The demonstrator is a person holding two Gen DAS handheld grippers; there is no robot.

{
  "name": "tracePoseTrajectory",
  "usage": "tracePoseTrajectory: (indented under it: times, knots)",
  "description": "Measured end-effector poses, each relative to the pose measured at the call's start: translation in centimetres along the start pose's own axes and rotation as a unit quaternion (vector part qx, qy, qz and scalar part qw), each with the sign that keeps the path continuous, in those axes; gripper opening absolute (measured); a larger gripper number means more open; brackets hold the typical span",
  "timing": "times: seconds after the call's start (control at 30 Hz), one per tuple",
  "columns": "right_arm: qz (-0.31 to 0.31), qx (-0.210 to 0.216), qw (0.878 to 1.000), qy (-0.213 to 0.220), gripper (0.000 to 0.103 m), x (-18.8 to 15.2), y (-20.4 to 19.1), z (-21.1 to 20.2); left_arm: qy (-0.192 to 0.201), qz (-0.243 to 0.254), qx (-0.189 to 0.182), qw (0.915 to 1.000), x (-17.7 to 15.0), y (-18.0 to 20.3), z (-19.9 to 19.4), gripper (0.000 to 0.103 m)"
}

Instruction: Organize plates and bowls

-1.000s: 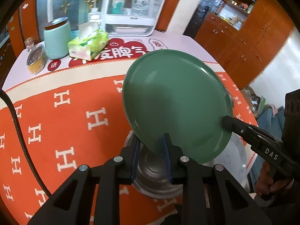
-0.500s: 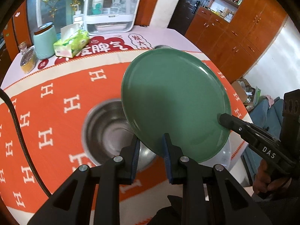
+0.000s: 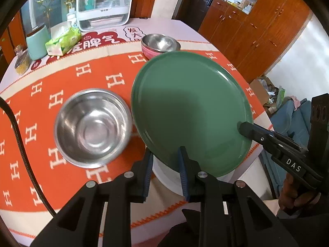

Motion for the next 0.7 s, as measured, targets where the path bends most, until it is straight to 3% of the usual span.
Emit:
tracePoseTrajectory:
  times: [0.7]
  knots:
    - [-0.049,-0.023,0.994,-0.099,0.016,-3.7,5.6,1.3,-0.074,-0.067,0.024,0.9948,-3.6,4.0,5.7,0.023]
Point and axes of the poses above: each gripper's, at about its wrist camera, not at the fingertips, and z roughly the way its jaws point, y to its right, x to its top, the point moved 10 cm from there along z, roughly the way its jaws point, and after that the axes turned 4 degrees about -y, right-handed, at the moved point
